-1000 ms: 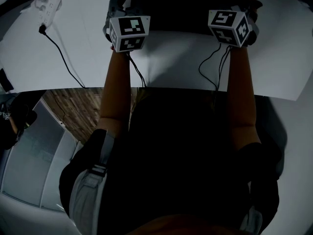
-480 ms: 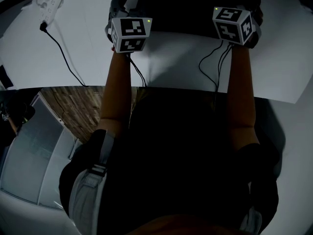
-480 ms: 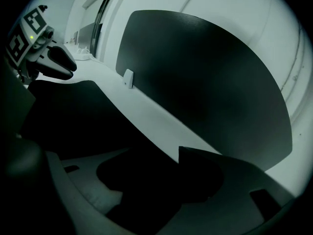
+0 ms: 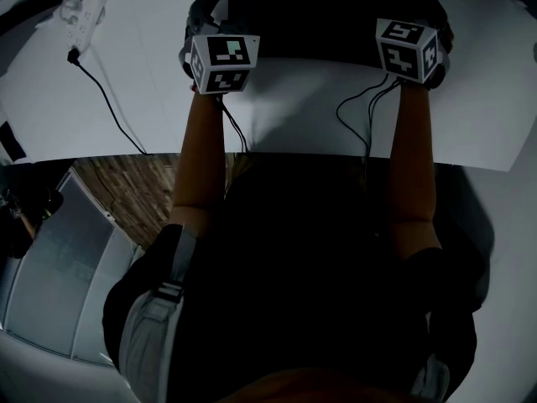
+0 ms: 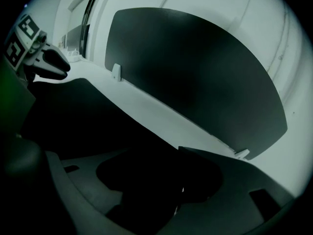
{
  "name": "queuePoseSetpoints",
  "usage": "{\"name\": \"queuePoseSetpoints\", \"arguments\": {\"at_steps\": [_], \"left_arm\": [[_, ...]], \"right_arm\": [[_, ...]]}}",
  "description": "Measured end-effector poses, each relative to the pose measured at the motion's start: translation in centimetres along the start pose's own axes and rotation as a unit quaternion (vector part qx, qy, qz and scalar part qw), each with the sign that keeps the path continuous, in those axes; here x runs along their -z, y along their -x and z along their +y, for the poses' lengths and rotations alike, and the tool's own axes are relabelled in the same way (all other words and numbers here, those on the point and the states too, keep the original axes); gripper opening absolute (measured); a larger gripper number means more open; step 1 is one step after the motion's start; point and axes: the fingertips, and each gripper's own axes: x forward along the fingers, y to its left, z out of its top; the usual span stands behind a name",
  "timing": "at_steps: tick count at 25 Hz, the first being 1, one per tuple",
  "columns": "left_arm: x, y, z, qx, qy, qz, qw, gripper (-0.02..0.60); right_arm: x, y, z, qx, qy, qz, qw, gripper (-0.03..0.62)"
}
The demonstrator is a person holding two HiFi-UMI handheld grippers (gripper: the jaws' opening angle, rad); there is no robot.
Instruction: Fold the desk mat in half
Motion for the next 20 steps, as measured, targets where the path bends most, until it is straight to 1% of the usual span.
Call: {"name": "queuePoseSetpoints", "arguments": {"at_steps": [3, 8, 10, 13, 16, 20], "left_arm": [[0.4, -0.3, -0.1, 0.004, -0.008, 0.006, 0.9999, 0.126], [1.0, -0.8, -0.7, 0.011, -0.004, 0.021, 0.9997, 0.124], [0.8, -0.6, -0.3, 0.005, -0.002, 0.017, 0.9998, 0.124], [0.1, 0.1, 0.4, -0.005, -0.004, 0.0, 1.0, 0.124], [-0.3, 1.6, 0.6, -0.006, -0.008, 0.0, 1.0, 0.124], [-0.7, 4.0, 0.2, 0.003, 0.0, -0.007, 1.0, 0.126]], "right_arm": [[0.7, -0.1, -0.1, -0.005, -0.016, -0.002, 1.0, 0.247], [0.8, -0.2, 0.0, -0.002, -0.017, -0.011, 1.0, 0.247], [0.6, -0.1, -0.1, -0.001, -0.014, -0.013, 1.0, 0.247], [0.0, 1.4, -1.5, 0.01, -0.005, -0.028, 1.0, 0.247], [0.4, 3.8, -2.0, -0.009, -0.003, -0.039, 0.999, 0.247], [2.4, 6.6, -1.4, -0.046, -0.001, -0.041, 0.998, 0.247]]}}
